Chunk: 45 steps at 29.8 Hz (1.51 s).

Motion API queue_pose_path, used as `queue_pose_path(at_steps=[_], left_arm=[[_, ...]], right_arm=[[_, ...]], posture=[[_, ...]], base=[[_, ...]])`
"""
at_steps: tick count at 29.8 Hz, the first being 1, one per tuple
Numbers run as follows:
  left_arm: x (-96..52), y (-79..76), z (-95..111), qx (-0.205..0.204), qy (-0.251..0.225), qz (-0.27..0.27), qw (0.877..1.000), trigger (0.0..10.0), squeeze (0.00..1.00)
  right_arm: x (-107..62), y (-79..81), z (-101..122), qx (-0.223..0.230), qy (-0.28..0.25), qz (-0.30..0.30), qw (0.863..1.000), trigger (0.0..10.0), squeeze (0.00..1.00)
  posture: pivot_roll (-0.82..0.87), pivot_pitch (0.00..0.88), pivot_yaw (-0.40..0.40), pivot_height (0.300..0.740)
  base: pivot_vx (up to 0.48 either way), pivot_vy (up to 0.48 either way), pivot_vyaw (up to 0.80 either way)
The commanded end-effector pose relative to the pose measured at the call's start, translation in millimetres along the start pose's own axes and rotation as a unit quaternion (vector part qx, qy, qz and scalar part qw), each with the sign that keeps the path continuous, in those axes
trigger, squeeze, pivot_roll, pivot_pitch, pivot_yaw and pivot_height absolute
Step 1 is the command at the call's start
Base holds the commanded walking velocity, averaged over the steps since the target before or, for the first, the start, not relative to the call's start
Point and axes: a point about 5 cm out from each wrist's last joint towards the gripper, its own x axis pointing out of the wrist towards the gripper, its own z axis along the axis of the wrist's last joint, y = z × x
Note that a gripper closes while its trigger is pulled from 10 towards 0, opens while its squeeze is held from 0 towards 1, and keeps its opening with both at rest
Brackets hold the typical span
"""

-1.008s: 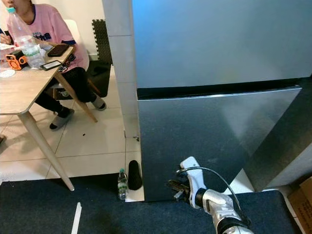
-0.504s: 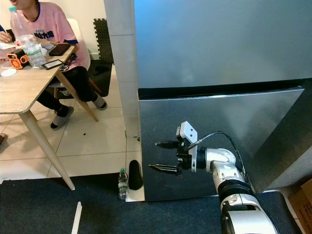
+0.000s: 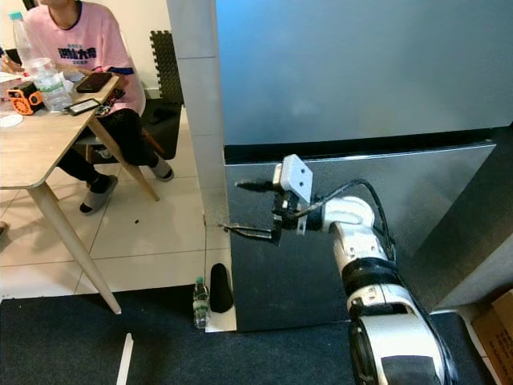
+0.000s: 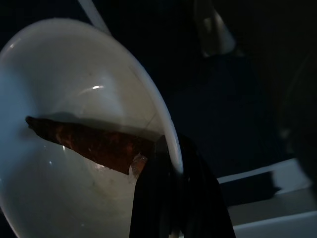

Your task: Restocking fridge

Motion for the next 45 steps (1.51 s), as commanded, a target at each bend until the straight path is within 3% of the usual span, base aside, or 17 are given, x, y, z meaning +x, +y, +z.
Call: queue_pose_path(at_steps=[1, 6, 10, 16, 19, 28, 34, 41, 42, 45], left_arm=[[-1.0, 6.3, -4.9, 0.013, 0.007, 0.013, 1.0, 10.0, 0.0], [-0.9, 7.6, -0.6, 0.017, -0.001, 0.02, 1.0, 10.0, 0.0], [-0.9, 7.6, 0.5, 0.017, -0.002, 0.02, 1.0, 10.0, 0.0], [-0.5, 5.3, 2.8, 0.022, -0.004, 0.014, 1.0, 10.0, 0.0], [-0.4, 4.1, 2.8, 0.002, -0.005, 0.011, 1.0, 10.0, 0.0], [0.3, -1.1, 4.6, -0.005, -0.008, 0.004, 1.0, 10.0, 0.0], [0.7, -4.7, 2.9, -0.01, -0.006, -0.001, 1.0, 10.0, 0.0], [0.8, -5.8, 1.6, -0.012, -0.004, -0.003, 1.0, 10.0, 0.0], [0.8, -6.2, 0.8, -0.014, -0.003, -0.003, 1.0, 10.0, 0.0], [0.8, -6.3, 0.3, -0.015, -0.003, -0.003, 1.0, 10.0, 0.0]], right_arm=[[2.4, -1.4, 3.5, -0.023, 0.013, 0.0, 1.0, 10.0, 0.0], [5.5, -17.8, 16.9, -0.087, 0.064, -0.034, 0.994, 10.0, 0.0], [5.8, -21.3, 19.1, -0.098, 0.077, -0.042, 0.991, 10.0, 0.0], [5.4, -32.5, 16.2, -0.15, 0.182, -0.057, 0.97, 10.0, 0.0], [6.1, -35.5, 18.5, -0.156, 0.193, -0.06, 0.967, 10.0, 0.0], [9.0, -44.1, 20.4, -0.172, 0.24, -0.079, 0.952, 10.0, 0.0], [8.2, -44.7, 8.0, -0.199, 0.306, -0.087, 0.927, 10.0, 0.0], [8.2, -44.8, 5.2, -0.204, 0.326, -0.083, 0.919, 10.0, 0.0], [6.2, -44.9, 1.5, -0.209, 0.345, -0.084, 0.911, 10.0, 0.0], [5.8, -44.0, -1.7, -0.21, 0.355, -0.083, 0.907, 10.0, 0.0]], posture=[[-0.04, 0.0, 0.002, 0.74], [-0.04, 0.0, 0.001, 0.74], [-0.04, 0.0, 0.0, 0.74], [-0.03, 0.0, -0.005, 0.74], [-0.03, 0.0, -0.008, 0.74], [-0.04, 0.0, -0.013, 0.74], [-0.03, 0.0, -0.02, 0.74], [-0.03, 0.0, -0.02, 0.74], [-0.03, 0.0, -0.02, 0.74], [-0.04, 0.0, -0.018, 0.74]], base=[[0.0, 0.0, 0.0], [0.0, 0.0, 0.0], [0.0, 0.0, 0.0], [0.0, 0.0, 0.0], [0.0, 0.0, 0.0], [0.0, 0.0, 0.0], [0.0, 0.0, 0.0], [0.0, 0.0, 0.0], [0.0, 0.0, 0.0], [0.0, 0.0, 0.0]])
